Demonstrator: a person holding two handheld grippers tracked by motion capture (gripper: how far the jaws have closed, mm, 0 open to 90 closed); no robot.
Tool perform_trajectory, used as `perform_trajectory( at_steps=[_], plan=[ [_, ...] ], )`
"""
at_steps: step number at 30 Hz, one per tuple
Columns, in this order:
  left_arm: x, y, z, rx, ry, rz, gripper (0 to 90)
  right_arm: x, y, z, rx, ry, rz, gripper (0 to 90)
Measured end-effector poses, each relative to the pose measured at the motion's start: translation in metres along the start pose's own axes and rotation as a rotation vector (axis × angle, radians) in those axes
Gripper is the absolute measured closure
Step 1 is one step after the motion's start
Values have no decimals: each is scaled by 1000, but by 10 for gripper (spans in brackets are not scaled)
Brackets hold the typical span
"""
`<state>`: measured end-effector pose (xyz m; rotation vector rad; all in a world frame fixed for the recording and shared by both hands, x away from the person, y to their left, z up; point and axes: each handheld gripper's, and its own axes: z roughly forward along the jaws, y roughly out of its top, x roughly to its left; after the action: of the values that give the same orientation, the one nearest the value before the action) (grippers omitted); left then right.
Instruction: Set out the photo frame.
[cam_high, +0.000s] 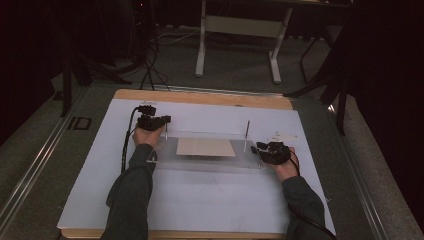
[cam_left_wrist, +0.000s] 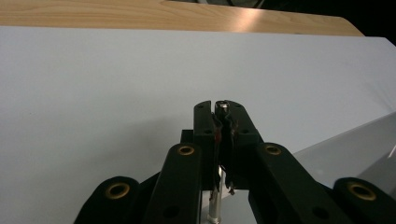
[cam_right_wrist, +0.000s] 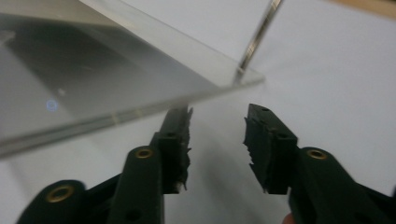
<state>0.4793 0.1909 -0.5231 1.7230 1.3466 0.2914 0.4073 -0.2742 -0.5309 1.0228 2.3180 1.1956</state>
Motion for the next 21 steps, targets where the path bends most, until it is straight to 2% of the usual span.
perform_trajectory(
  at_steps=[4, 9, 11, 16, 21],
  plan=[
    [0, 1, 0, 9, 0, -1, 851, 6, 3, -5, -47, 16, -56, 521],
    [0, 2, 1, 17, 0, -3, 850, 11, 4, -5, -88, 49, -100, 461],
    [0, 3, 1, 22, 2, -4, 850, 15, 6, -5, -108, 45, -132, 422],
    [0, 4, 1, 31, 4, -6, 849, 22, 10, -5, -145, 34, -176, 413],
    [0, 4, 1, 30, 6, -8, 849, 25, 10, -5, -171, 51, -212, 432]
  ],
)
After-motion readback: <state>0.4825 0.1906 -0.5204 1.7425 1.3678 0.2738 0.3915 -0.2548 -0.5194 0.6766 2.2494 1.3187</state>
